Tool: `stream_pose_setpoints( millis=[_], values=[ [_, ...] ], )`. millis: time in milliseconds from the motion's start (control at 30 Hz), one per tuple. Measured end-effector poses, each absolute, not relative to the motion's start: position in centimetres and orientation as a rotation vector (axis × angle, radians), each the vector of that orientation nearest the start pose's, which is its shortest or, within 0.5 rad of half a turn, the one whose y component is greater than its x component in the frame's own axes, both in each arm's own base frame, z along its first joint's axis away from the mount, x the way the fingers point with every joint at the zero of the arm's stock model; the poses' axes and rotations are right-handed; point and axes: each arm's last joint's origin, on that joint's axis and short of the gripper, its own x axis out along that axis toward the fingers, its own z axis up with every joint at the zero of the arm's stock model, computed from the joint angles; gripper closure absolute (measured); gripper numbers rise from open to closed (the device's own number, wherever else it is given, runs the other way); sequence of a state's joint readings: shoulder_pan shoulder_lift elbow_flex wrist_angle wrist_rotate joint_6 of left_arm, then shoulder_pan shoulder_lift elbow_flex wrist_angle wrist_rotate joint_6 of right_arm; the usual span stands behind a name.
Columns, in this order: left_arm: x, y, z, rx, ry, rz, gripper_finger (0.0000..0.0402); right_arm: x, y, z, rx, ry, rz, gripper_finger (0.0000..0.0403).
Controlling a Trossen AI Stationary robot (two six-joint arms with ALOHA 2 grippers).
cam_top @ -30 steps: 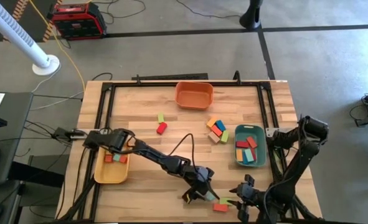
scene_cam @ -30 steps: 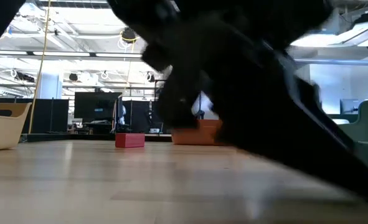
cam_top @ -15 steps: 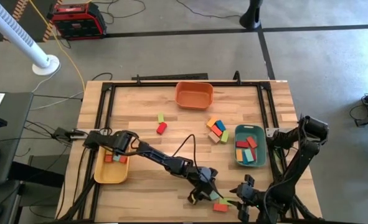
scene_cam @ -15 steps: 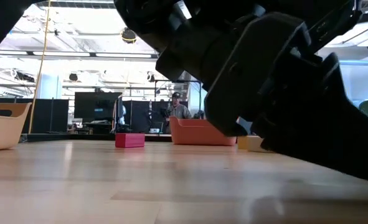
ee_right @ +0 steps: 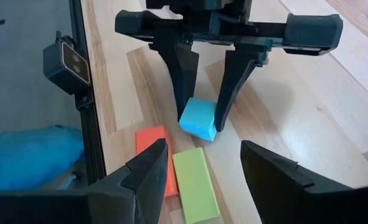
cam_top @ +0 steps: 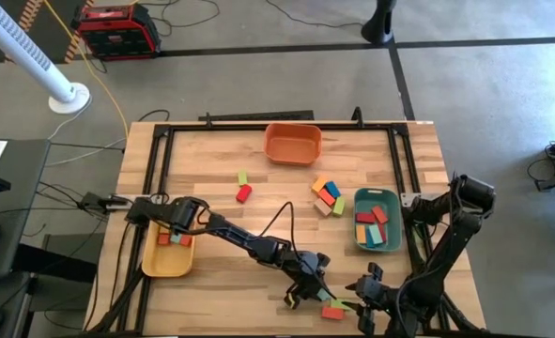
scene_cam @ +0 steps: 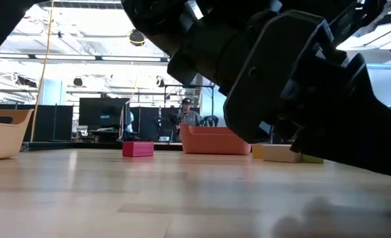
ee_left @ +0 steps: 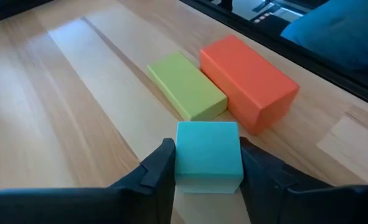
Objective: Sort blocks by size
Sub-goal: Put the small light blue block into the yellow bin
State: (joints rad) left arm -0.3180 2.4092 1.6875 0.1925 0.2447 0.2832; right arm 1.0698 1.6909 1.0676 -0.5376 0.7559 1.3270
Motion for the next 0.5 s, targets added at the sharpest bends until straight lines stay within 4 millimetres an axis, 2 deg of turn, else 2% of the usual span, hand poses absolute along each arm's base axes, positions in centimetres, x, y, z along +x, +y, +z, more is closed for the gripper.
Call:
stream_pose_setpoints(
  millis=[167, 300, 400, 500],
  values=[
    [49.3, -17.0, 11.6, 0.288, 0.475, -0.627, 0.0270, 17.2, 27.2, 19.0, 0.344, 0.709, -0.213, 0.0173],
    [48.7, -16.4, 12.7, 0.316, 0.555, -0.627, 0.0270, 17.1, 27.2, 19.0, 0.344, 0.709, -0.211, 0.0173],
    [47.7, -15.9, 14.4, 0.373, 0.643, -0.590, 0.0270, 17.1, 27.3, 19.0, 0.343, 0.710, -0.208, 0.0173],
    [46.2, -15.3, 17.3, 0.435, 0.732, -0.537, 0.0270, 17.0, 27.3, 19.0, 0.334, 0.718, -0.201, 0.0173]
  ],
)
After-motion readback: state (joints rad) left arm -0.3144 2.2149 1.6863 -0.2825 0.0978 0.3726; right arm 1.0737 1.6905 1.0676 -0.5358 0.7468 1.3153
